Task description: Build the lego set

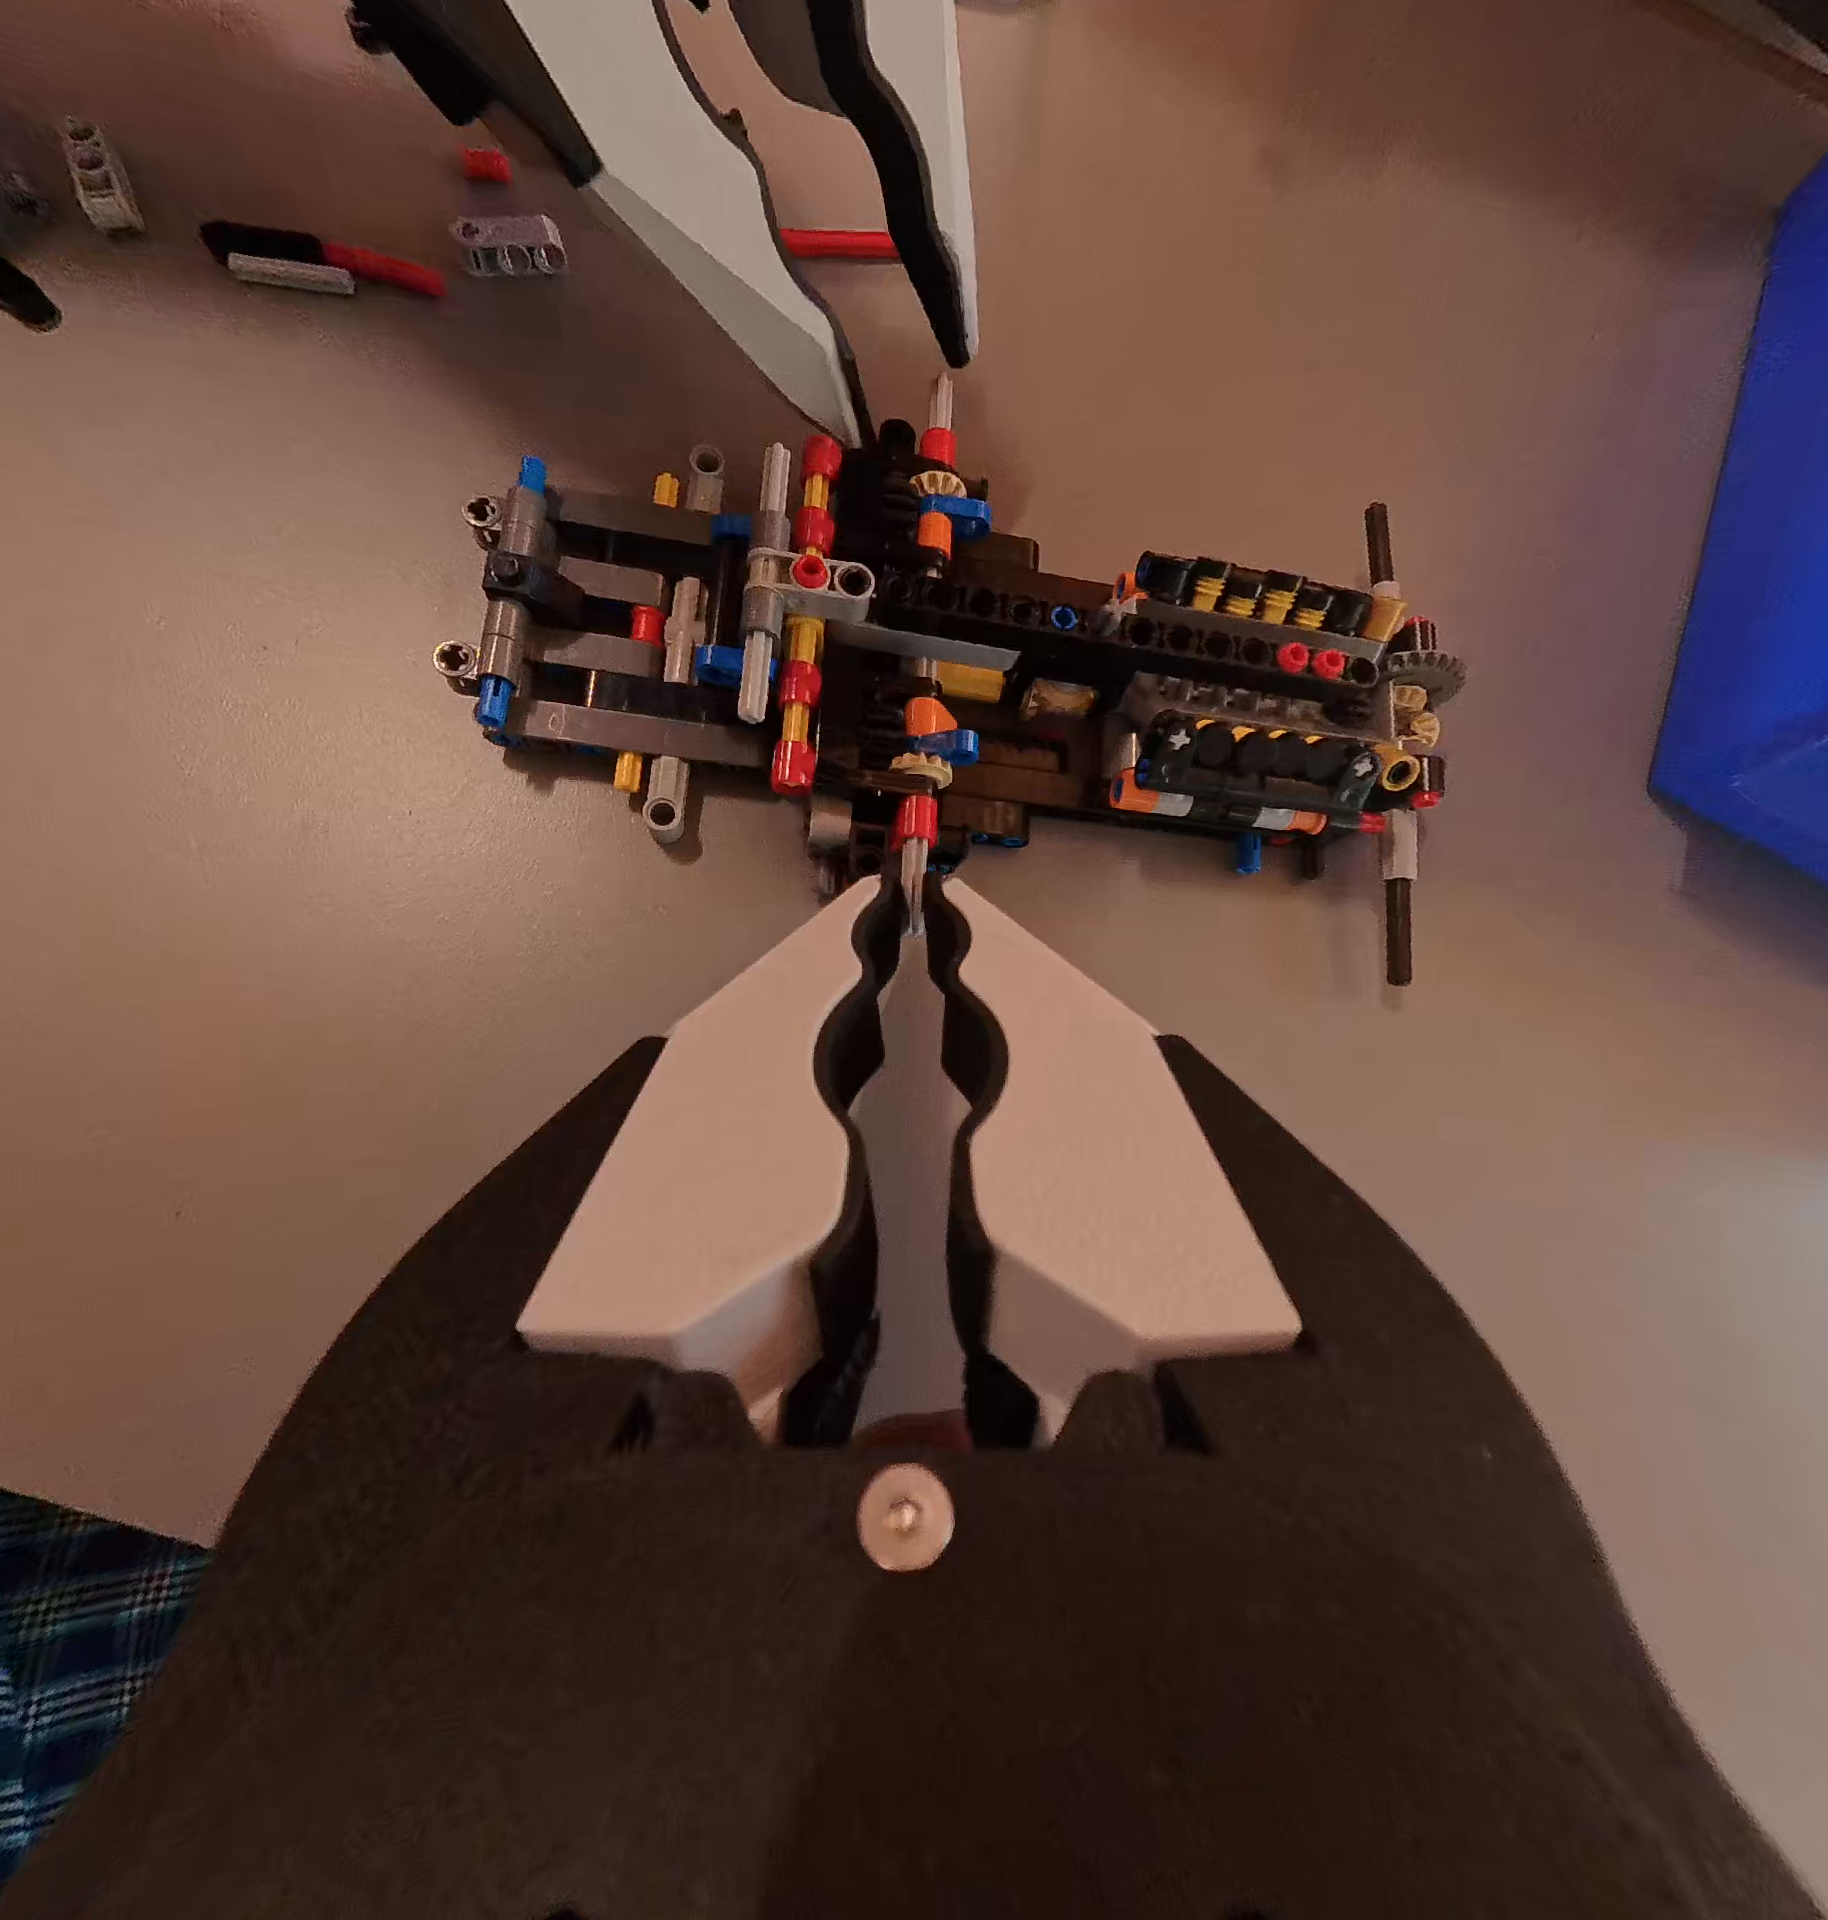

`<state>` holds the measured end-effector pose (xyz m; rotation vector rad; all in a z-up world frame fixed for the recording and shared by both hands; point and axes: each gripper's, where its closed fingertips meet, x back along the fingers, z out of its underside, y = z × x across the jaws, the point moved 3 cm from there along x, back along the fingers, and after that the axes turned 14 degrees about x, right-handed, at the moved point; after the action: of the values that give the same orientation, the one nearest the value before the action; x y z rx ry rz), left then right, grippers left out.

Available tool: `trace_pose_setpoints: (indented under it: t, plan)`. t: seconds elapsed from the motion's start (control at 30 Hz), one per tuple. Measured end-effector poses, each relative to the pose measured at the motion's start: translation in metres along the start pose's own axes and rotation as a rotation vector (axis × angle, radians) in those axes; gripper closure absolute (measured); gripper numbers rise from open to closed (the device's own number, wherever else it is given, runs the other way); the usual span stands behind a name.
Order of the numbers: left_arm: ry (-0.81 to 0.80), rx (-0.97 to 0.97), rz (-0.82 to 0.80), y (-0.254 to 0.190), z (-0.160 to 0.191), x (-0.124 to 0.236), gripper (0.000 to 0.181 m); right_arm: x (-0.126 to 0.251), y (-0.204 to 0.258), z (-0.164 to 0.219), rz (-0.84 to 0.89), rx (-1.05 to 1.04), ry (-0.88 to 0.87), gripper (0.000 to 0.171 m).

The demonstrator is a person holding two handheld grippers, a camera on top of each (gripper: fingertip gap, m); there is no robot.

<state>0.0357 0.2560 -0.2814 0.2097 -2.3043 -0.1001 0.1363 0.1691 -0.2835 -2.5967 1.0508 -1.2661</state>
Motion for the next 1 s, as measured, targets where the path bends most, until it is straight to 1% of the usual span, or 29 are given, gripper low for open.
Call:
trace_pose_setpoints:
  t: [0.13,0.3,0.43,0.7,1.0]
  plan:
    - [-0.009,-0.008,0.011,0.0009,-0.0004,-0.0036,0.16,0.0002,0.0007,-0.0003,-0.011,-0.006,-0.011,0.17]
    - [-0.025,-0.013,0.033,-0.002,-0.0003,-0.0066,0.173,0.0,0.0015,-0.0006,-0.023,-0.018,-0.026,0.169]
    - [-0.031,-0.011,0.05,-0.0041,0.0002,-0.0075,0.177,0.0006,0.0008,0.0,-0.034,-0.038,-0.04,0.169]
    - [-0.048,0.026,0.098,-0.0062,0.0022,-0.009,0.176,0.0013,-0.0001,0.0018,-0.057,-0.07,-0.068,0.169]
    - [-0.058,0.046,0.11,-0.0051,0.0031,-0.0099,0.174,0.0018,-0.0007,0.0009,-0.053,-0.057,-0.079,0.169]
